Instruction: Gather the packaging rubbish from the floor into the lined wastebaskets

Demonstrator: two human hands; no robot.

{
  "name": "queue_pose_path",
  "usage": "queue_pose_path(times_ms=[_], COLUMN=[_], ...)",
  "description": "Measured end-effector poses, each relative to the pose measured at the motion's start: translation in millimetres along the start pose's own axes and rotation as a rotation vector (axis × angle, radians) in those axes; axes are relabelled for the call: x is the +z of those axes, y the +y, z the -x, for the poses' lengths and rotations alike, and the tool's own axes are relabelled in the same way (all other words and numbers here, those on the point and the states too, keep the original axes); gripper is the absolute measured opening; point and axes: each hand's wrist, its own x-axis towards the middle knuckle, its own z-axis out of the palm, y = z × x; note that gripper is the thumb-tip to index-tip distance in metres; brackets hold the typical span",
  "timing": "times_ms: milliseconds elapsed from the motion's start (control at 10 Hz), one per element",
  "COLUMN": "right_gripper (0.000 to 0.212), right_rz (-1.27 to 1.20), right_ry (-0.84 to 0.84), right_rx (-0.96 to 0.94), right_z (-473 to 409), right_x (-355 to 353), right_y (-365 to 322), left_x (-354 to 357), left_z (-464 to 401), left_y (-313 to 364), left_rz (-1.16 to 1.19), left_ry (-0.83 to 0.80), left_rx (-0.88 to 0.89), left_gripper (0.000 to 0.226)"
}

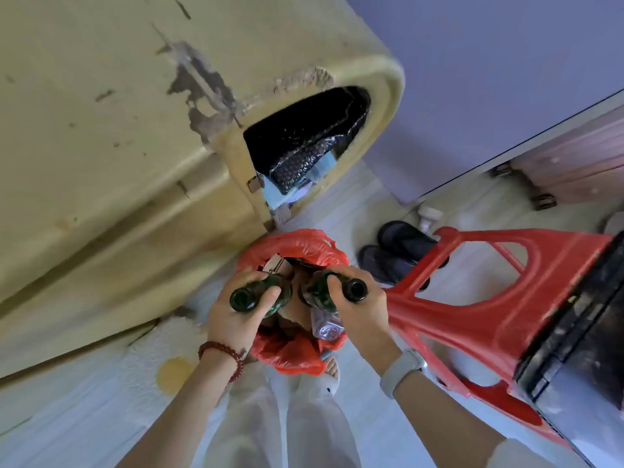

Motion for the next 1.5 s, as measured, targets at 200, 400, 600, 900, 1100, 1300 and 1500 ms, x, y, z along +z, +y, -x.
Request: queue_pose_path(times_ms=[200, 400, 600, 900, 1100, 1300, 1500], right_gripper=[0.021, 0.047, 0.057, 0.092, 0.086, 0.073, 0.063], right_rz=[0.174, 0.327, 0.781, 1.099, 1.148, 1.263, 1.238], right_ry=[-0.128, -0.203, -0.287, -0.504, -0.603, -0.795, -0.846], right_rx=[-0.143, -0.114, -0.347, -0.509, -0.451, -0.348, -0.113], right_z=[-29.4, -38.2, -36.7, -41.8, -41.4, -39.3, -27.4], right_x=[32.6, 43.5, 34.9, 49.1, 52.2, 54.1, 63.0], right_y=[79.5, 137.7, 181.8, 188.3, 193.1, 173.4, 146.4], left_x=[34.8, 54.7, 58.6, 61.2, 34.8, 34.8, 28.3], left_z=[-45.8, -52.6, -41.4, -24.9, -41.4, -43.0, -33.3], left_y=[-68.4, -134.7, -174.4, -209.9, -203.9, -186.3, -143.6], left_rz=[-0.145, -0.407, -0.83, -1.115, -1.196, -1.367, -1.257], left_ry=[-0.074, -0.201, -0.412, -0.482, -0.679, -0.91, -0.796], left_rx=[0.196, 0.482, 0.547, 0.612, 0.601, 0.37, 0.117], left_gripper=[0.027, 0.03, 0.077, 0.093, 0.109, 0.088, 0.074])
